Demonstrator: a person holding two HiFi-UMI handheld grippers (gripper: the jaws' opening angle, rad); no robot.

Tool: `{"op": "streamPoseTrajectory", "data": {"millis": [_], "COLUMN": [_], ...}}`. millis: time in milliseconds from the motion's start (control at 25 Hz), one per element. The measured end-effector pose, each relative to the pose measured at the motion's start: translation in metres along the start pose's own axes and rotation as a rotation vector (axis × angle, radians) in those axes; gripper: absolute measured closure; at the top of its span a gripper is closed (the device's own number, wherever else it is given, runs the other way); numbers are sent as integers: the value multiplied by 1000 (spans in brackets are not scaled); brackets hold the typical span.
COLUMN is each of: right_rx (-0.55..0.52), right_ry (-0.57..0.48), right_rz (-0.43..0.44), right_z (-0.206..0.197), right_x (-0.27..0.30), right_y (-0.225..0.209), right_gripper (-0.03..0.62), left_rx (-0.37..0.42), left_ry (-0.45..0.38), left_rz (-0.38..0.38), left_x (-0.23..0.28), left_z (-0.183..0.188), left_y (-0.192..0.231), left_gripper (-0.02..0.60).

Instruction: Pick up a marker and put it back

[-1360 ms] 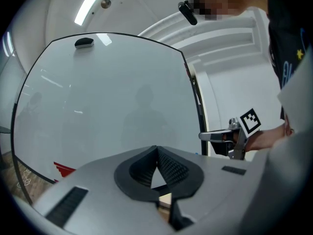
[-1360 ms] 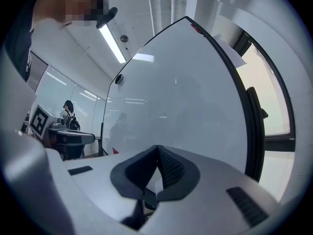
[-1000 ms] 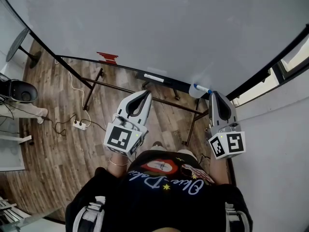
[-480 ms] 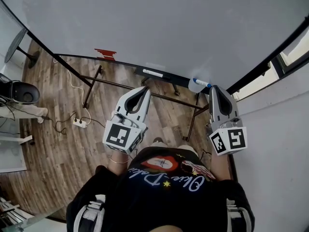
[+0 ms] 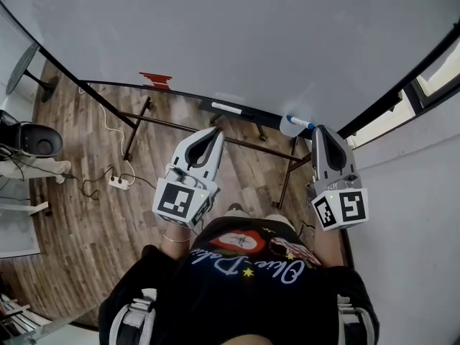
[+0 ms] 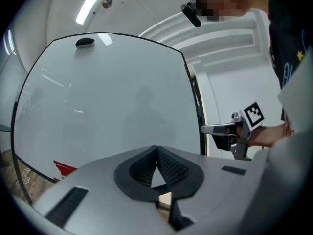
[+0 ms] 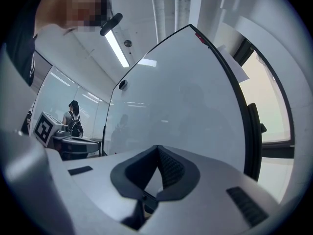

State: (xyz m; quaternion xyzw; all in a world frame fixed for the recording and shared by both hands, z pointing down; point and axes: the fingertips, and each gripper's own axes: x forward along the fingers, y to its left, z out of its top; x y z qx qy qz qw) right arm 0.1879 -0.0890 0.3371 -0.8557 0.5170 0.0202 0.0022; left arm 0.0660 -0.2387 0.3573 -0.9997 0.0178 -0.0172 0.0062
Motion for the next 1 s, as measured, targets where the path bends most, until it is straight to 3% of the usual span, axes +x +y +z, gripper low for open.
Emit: {"op": "streamPoseTrajectory", "data": {"millis": [1000], "right_rx": [-12], "right_ry": [-3], "right_rz": [-2], "right_z": [5], "right_x": [1], "right_y": [0], "right_gripper": [594], "left_rx": [0], "left_ry": [-5], "left_rz": [0], "left_x": [0], "left_z": [4], "left_y": [1], "left_gripper": [578]}}
